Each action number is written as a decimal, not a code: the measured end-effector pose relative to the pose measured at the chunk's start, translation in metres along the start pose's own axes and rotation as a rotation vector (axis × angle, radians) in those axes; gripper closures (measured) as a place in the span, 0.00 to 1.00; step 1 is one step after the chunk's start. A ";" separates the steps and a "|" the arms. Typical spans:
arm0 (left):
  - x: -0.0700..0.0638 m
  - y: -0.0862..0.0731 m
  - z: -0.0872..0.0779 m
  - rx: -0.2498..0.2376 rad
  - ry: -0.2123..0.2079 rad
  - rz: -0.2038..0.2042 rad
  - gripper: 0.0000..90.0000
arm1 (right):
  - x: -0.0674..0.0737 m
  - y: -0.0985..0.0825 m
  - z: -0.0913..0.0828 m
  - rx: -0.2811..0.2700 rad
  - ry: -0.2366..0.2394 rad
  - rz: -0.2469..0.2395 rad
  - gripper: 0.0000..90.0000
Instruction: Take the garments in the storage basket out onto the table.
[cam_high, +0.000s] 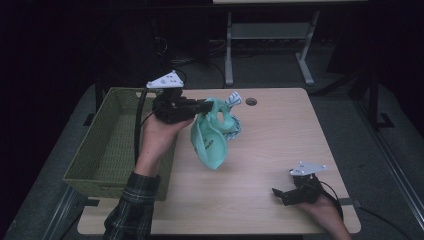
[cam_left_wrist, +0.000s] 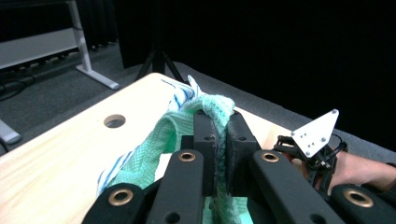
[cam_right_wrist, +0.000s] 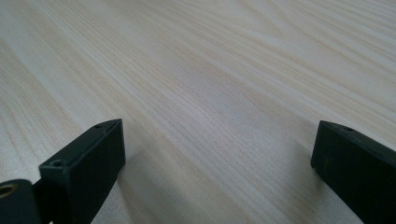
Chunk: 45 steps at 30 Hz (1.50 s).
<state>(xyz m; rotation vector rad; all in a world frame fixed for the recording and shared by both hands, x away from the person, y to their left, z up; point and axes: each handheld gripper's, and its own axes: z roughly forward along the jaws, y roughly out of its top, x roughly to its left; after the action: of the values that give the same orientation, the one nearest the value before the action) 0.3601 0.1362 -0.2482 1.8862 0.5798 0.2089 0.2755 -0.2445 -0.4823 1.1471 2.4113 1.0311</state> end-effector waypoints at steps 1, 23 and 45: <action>-0.001 -0.001 0.003 0.004 -0.002 0.002 0.95 | 0.000 0.000 0.000 0.000 0.000 0.000 0.03; -0.025 -0.037 0.087 0.073 -0.100 -0.002 0.95 | 0.001 0.000 0.001 0.000 -0.004 -0.006 0.03; -0.022 -0.099 0.138 0.154 -0.141 -0.063 0.93 | 0.000 0.000 0.001 0.001 -0.005 -0.010 0.03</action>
<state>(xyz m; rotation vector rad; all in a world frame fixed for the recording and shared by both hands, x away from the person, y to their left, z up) 0.3685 0.0388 -0.3890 2.0089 0.5713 -0.0100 0.2756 -0.2440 -0.4828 1.1356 2.4111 1.0231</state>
